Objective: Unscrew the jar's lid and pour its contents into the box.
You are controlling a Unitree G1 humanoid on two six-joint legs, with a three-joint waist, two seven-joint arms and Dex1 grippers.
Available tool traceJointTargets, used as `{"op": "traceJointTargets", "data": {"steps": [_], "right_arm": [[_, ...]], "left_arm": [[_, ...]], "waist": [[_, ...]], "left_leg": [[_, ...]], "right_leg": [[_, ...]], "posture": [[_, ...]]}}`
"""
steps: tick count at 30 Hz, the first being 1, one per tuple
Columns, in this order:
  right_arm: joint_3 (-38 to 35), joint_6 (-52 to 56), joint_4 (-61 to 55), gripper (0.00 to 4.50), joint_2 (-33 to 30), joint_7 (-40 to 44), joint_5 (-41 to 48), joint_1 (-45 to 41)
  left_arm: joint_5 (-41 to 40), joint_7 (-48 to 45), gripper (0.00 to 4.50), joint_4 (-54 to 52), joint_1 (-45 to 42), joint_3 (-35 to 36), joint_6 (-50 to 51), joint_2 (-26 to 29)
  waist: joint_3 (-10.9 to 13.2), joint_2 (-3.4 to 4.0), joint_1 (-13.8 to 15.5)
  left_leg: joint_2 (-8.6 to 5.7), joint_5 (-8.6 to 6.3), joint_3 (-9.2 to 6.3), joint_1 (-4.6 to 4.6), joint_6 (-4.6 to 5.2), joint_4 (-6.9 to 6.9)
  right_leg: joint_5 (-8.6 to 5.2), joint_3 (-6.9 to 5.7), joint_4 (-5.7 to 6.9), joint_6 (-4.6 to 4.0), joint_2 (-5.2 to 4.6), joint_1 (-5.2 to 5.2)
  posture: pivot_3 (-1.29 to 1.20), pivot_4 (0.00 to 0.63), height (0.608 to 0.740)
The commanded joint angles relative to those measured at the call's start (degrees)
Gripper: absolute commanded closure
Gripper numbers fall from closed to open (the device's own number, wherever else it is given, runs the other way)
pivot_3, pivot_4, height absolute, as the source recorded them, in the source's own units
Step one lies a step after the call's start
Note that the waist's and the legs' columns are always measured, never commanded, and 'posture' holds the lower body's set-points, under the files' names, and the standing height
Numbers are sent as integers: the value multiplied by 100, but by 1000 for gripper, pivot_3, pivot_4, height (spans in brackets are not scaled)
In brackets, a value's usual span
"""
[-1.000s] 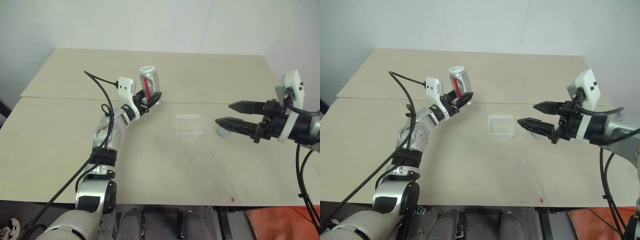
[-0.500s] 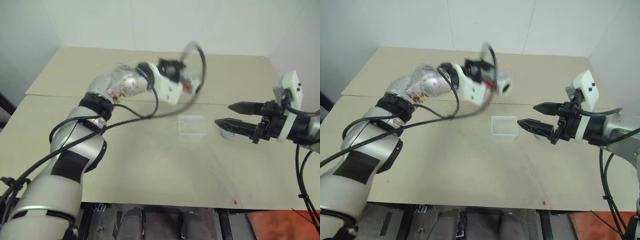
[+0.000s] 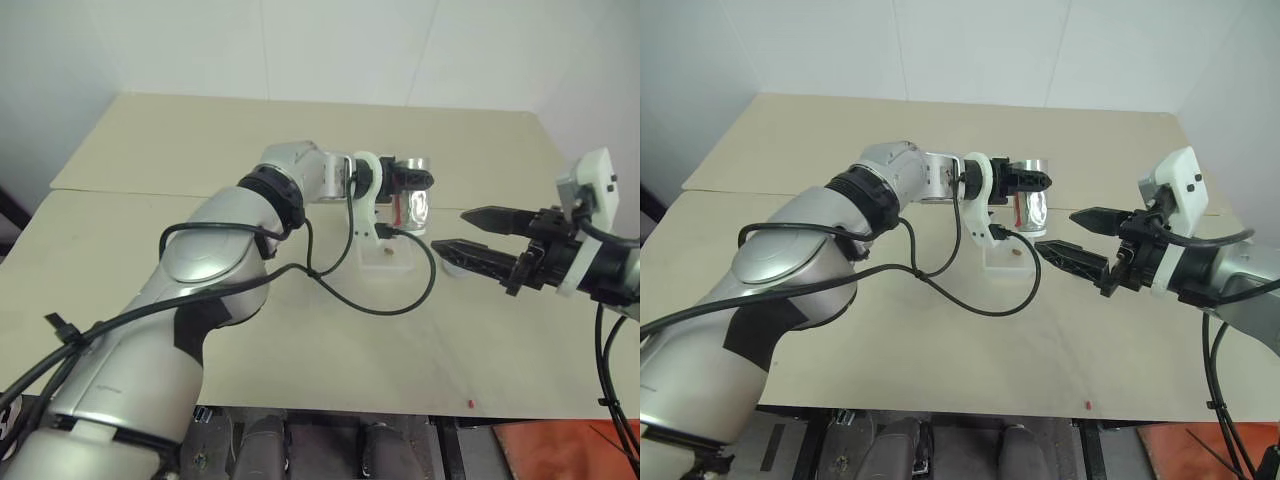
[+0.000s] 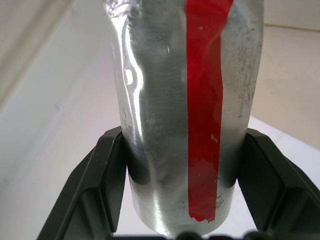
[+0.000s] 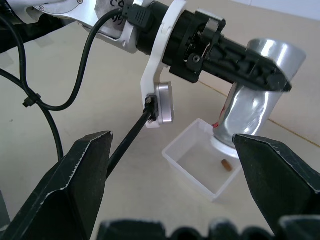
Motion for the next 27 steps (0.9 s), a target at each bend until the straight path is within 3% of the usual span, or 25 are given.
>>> {"op": "traceJointTargets", "data": {"steps": [1, 5, 9, 14, 16, 18, 20, 23, 25, 27], "right_arm": [[-254, -75, -115, 33, -97, -111, 193, -24], [-188, -112, -30, 33, -158, -69, 120, -26], [-113, -169, 164, 33, -204, 92, 48, -108], [9, -222, 346, 33, -144, 215, -64, -195], [83, -239, 424, 33, -101, 258, -90, -267], [227, -255, 551, 33, -83, 355, -160, -398], [333, -252, 669, 33, -96, 445, -247, -508], [437, -225, 811, 33, -164, 638, -371, -626], [489, -206, 875, 33, -183, 740, -425, -698], [547, -196, 926, 33, -177, 805, -478, -768]], "left_arm": [[-45, 88, 1646, 175, -268, 66, 88, 90], [-119, 50, 1646, 252, -308, 130, 33, 176], [-795, -401, 1646, 301, -168, 689, -525, 422], [-2201, -1487, 1646, 249, 353, 1919, -1222, 1023], [-2990, -2297, 1646, 273, 649, 2569, -1326, 1210], [-4312, -3734, 1646, 288, 1160, 3580, -1267, 1307], [-5395, -4951, 1646, 69, 1626, 4380, -1023, 1301], [-7245, -6677, 1646, -951, 2475, 5578, 431, 1196], [-8128, -7195, 1646, -1848, 3047, 6121, 1571, 1150], [-8694, -7135, 1646, -2758, 3617, 6521, 2456, 1060]], "waist": [[0, 0, 2], [0, 0, 19], [0, 0, 39], [-1, 2, -12], [-1, 2, -27], [-4, 7, -41], [-4, 7, -63], [-4, 7, -78], [-4, 7, -101], [-4, 8, -124]], "left_leg": [[0, 0, 0, 0, 0, 0], [-1, -1, 1, -3, 1, 0], [-1, -1, 2, -3, 1, 1], [4, 0, 2, 0, 0, 0], [4, 2, 4, 1, -3, 0], [4, 10, 7, 1, -17, 1], [6, 23, 13, 5, -39, 3], [6, 25, 11, 4, -42, 3], [7, 26, 6, 2, -45, 5], [7, 27, -5, 1, -46, 6]], "right_leg": [[0, 1, 1, 0, 0, 0], [0, 0, -1, 0, -1, 0], [0, -3, -3, 0, -2, 2], [0, -2, 1, 0, -2, 0], [0, -2, 2, 0, 0, 0], [0, -3, 4, 0, -1, 0], [0, 0, 6, 0, -2, 2], [0, -4, 4, 0, -2, 4], [0, -4, 5, 0, -1, 4], [0, -5, 5, 0, -1, 5]], "posture": [[0, 150, 740], [0, 150, 740], [0, 150, 740], [0, 150, 740], [0, 150, 740], [0, 150, 740], [0, 150, 740], [0, 150, 740], [0, 150, 740], [0, 150, 740]]}}
